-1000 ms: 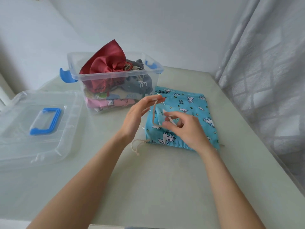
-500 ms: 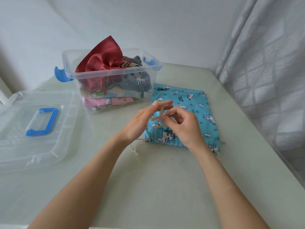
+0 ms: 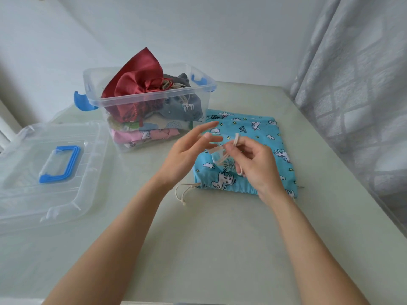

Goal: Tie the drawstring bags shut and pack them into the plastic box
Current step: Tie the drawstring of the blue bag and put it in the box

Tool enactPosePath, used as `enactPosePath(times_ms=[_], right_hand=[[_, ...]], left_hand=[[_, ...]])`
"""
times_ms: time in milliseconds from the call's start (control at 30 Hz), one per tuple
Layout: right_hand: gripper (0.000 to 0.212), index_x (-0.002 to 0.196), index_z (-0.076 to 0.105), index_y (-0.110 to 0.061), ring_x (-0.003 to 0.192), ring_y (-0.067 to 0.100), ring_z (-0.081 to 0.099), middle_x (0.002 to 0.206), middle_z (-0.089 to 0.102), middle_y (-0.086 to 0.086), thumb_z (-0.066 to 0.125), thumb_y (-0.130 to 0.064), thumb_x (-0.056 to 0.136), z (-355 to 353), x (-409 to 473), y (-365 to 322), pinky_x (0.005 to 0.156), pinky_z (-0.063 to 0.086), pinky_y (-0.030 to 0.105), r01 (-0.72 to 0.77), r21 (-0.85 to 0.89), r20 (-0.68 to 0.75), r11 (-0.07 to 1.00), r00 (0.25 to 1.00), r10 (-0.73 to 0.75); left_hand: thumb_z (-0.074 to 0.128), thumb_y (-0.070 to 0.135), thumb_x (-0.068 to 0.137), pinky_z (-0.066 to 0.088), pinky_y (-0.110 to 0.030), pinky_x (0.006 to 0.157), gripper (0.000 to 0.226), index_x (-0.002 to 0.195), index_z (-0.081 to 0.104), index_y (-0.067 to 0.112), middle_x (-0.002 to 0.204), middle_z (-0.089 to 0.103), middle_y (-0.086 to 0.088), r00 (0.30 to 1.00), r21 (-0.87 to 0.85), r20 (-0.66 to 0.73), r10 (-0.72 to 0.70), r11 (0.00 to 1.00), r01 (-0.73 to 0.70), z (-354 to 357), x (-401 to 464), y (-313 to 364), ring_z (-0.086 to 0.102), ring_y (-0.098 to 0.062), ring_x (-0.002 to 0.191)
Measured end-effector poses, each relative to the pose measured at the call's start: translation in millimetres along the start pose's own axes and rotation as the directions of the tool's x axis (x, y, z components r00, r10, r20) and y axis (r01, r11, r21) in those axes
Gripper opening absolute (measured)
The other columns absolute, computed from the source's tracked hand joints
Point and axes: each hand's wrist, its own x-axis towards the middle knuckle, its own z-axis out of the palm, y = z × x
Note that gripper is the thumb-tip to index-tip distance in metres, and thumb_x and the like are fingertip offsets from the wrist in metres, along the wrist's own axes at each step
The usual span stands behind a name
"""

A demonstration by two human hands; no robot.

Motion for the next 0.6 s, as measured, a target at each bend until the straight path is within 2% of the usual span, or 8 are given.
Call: enactPosePath(times_ms=[133,200,267,367,433,500,533,600], right_hand=[[0.006,0.085,0.061,-0.018,0.040,0.010,0.044,0.074,0.070,-0.007,0.060,-0.016,0.090,-7,1,-1,0.040,0.036,0.016,-0.042,0.064,-0.013,0.997,0.999,0.043],[0.002,0.088,0.061,-0.017,0.041,0.011,0.047,0.079,0.072,-0.003,0.062,-0.018,0.090,-9,2,1,0.041,0.038,0.018,-0.068,0.032,-0.031,0.997,0.997,0.069],[0.006,0.089,0.065,-0.014,0.043,0.010,0.053,0.078,0.072,-0.004,0.063,-0.020,0.089,-12,1,2,0.043,0.042,0.018,-0.091,0.012,-0.036,0.996,0.995,0.091],[0.010,0.086,0.069,-0.010,0.050,0.009,0.057,0.075,0.070,-0.001,0.064,-0.019,0.087,-15,2,2,0.051,0.048,0.020,-0.118,0.108,-0.020,0.987,0.992,0.121],[0.010,0.084,0.069,-0.012,0.055,0.007,0.057,0.075,0.067,0.002,0.064,-0.020,0.086,-16,2,1,0.057,0.050,0.020,-0.125,0.203,0.021,0.971,0.992,0.123],[0.014,0.083,0.068,-0.013,0.059,0.007,0.058,0.074,0.065,0.002,0.063,-0.026,0.082,-19,2,-1,0.060,0.049,0.019,-0.113,0.276,0.116,0.954,0.990,0.084],[0.017,0.083,0.067,-0.012,0.060,0.008,0.059,0.071,0.064,0.001,0.062,-0.028,0.080,-21,2,-2,0.060,0.049,0.019,-0.111,0.287,0.169,0.951,0.984,0.064],[0.016,0.082,0.066,-0.012,0.062,0.010,0.060,0.070,0.063,-0.001,0.063,-0.026,0.077,-25,1,-2,0.062,0.050,0.020,-0.086,0.240,0.245,0.967,0.969,0.026]], left_hand=[[0.062,0.017,0.087,0.051,-0.020,0.086,0.034,0.121,0.055,0.022,0.104,0.070,0.003,0.996,0.052,0.040,-0.078,0.996,0.076,1,2,-7,0.067,-0.008,0.093],[0.067,0.013,0.083,0.052,-0.017,0.079,0.022,0.105,0.064,0.019,0.087,0.071,0.004,0.999,0.072,-0.019,-0.048,0.996,0.049,4,2,-9,0.067,-0.006,0.081],[0.068,0.010,0.082,0.051,-0.015,0.075,0.014,0.093,0.068,0.018,0.077,0.070,0.006,0.996,0.000,-0.087,-0.032,0.999,0.032,5,3,-9,0.066,-0.005,0.076],[0.066,0.016,0.083,0.051,-0.017,0.080,0.019,0.101,0.066,0.020,0.088,0.068,0.005,0.998,-0.095,-0.049,-0.045,0.995,0.040,7,2,-9,0.064,-0.005,0.085],[0.072,0.023,0.078,0.047,-0.016,0.089,0.036,0.113,0.061,0.023,0.104,0.066,0.009,0.999,0.094,0.046,-0.024,0.995,0.019,9,2,-13,0.061,0.001,0.098],[0.076,0.027,0.076,0.044,-0.014,0.090,0.041,0.113,0.060,0.029,0.105,0.066,0.015,0.995,0.353,0.072,0.070,0.931,-0.091,13,1,-19,0.059,0.007,0.099],[0.074,0.027,0.078,0.045,-0.018,0.089,0.034,0.109,0.062,0.031,0.099,0.068,0.015,0.991,0.413,0.039,0.125,0.901,-0.130,14,1,-21,0.061,0.006,0.096],[0.070,0.024,0.082,0.050,-0.026,0.087,0.016,0.098,0.066,0.028,0.089,0.071,0.010,0.986,0.369,-0.052,0.156,0.921,-0.126,13,2,-21,0.065,0.001,0.089]])
